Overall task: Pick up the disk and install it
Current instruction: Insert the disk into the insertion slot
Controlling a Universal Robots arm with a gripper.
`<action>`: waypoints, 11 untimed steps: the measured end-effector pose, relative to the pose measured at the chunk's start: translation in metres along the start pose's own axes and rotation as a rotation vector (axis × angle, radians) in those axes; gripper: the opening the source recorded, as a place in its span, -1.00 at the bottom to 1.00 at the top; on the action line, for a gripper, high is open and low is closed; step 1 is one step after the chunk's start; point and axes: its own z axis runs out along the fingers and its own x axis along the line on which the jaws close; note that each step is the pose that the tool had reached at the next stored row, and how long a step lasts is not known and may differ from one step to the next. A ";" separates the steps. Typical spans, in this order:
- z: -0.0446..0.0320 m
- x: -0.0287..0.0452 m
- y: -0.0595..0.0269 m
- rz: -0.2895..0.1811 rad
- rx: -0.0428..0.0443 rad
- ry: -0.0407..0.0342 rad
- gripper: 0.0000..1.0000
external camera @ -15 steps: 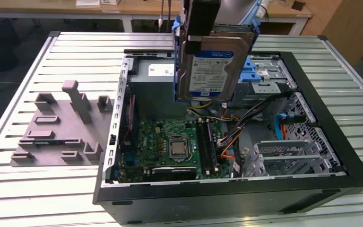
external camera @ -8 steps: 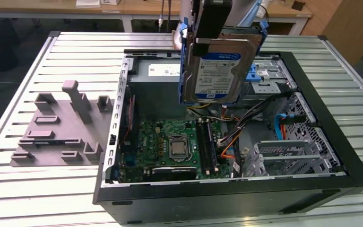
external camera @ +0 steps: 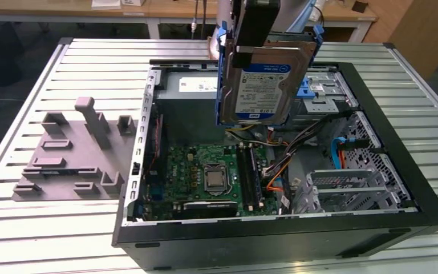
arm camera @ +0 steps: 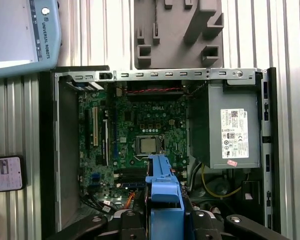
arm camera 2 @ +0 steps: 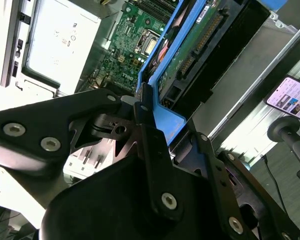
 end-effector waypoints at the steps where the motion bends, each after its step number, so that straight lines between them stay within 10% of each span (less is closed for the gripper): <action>1: 0.0000 0.0007 0.0000 0.000 0.0000 0.0001 -0.27; 11: -0.0001 0.0057 -0.0003 0.000 0.0000 0.0000 -0.27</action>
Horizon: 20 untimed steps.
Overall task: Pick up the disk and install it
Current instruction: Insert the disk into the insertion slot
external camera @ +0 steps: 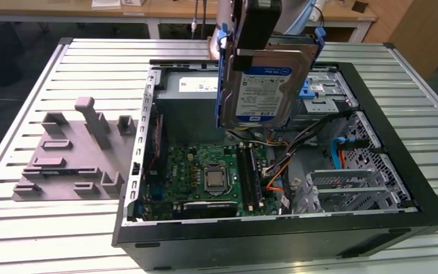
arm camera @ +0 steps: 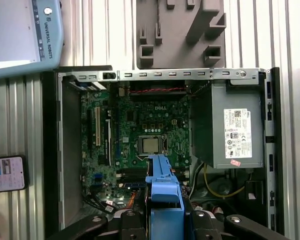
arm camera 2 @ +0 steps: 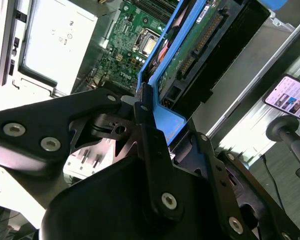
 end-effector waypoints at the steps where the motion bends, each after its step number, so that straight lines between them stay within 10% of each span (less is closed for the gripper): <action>1: 0.0000 0.0008 0.0000 0.000 0.0000 0.0000 -0.27; 20: -0.0002 0.0102 -0.0005 0.000 0.0001 0.0000 -0.27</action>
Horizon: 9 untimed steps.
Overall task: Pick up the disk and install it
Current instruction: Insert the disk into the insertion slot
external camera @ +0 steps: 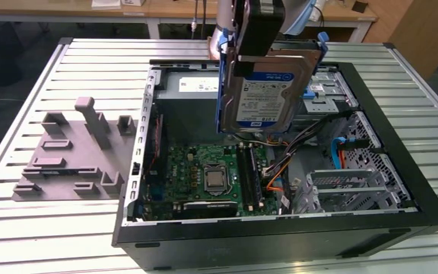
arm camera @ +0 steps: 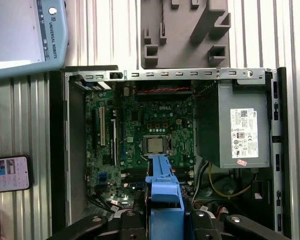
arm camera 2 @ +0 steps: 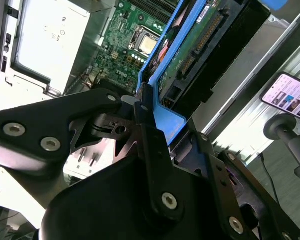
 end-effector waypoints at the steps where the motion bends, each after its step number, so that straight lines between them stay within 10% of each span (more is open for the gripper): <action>1: 0.0000 0.0006 -0.0002 0.000 -0.0001 0.0000 -0.27; 9: 0.0010 0.0081 -0.0072 0.000 0.0000 0.0000 -0.27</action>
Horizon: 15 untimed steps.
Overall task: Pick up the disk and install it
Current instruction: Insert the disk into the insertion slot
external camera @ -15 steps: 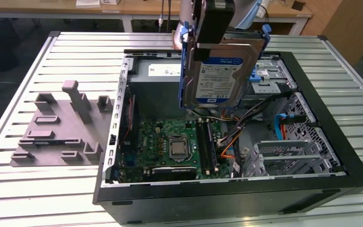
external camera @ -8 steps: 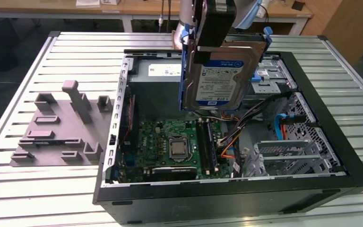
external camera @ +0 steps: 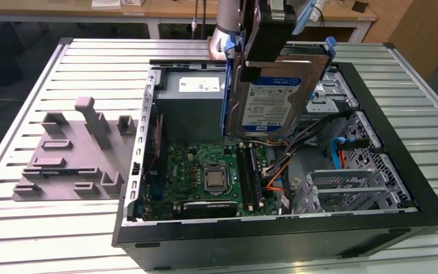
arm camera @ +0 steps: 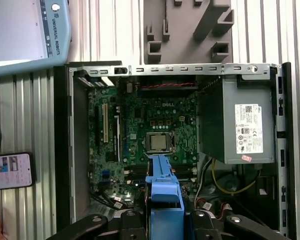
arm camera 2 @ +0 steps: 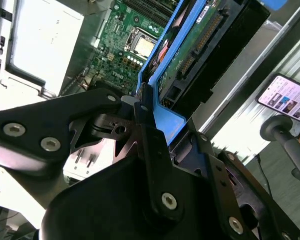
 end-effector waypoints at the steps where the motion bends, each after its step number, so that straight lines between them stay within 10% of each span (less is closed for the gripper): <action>1: 0.0002 0.0026 -0.0001 0.000 0.0000 0.0001 -0.27; 15: 0.0076 0.0206 -0.0064 -0.019 -0.0003 0.0006 -0.27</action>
